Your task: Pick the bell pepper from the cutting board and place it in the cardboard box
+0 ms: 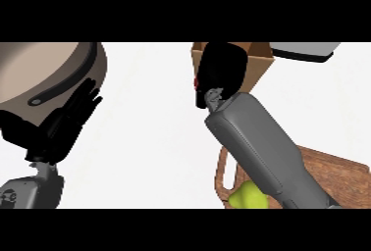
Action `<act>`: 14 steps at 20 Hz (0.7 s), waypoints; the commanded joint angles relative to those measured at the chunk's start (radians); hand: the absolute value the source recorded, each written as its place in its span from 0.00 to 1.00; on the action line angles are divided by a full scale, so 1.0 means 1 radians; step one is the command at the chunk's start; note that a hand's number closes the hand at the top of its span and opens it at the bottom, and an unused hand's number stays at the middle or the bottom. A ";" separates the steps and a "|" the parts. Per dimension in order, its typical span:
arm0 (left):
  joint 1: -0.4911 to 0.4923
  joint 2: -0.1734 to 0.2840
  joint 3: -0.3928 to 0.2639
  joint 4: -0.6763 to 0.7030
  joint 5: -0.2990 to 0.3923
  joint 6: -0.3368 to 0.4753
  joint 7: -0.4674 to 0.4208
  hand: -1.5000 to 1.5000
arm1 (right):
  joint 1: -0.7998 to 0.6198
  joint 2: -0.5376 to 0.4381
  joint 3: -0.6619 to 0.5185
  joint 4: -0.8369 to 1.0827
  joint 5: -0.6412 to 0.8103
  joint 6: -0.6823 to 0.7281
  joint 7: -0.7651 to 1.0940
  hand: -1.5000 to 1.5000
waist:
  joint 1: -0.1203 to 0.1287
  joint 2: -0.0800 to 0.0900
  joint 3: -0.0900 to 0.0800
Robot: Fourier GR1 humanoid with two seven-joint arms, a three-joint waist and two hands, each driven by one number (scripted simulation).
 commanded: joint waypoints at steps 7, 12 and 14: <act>-0.033 -0.013 -0.007 0.027 -0.011 0.018 0.014 0.50 | -0.395 0.008 -0.033 0.227 0.119 -0.085 0.285 1.00 | -0.016 -0.015 -0.005; -0.047 -0.009 -0.009 0.031 -0.029 0.031 0.017 0.50 | -0.494 0.008 -0.062 0.345 0.171 -0.136 0.351 1.00 | -0.030 -0.012 -0.004; -0.043 -0.003 0.018 0.055 -0.022 0.032 -0.004 0.50 | -0.541 0.008 -0.092 0.387 0.176 -0.147 0.359 1.00 | -0.051 -0.011 -0.004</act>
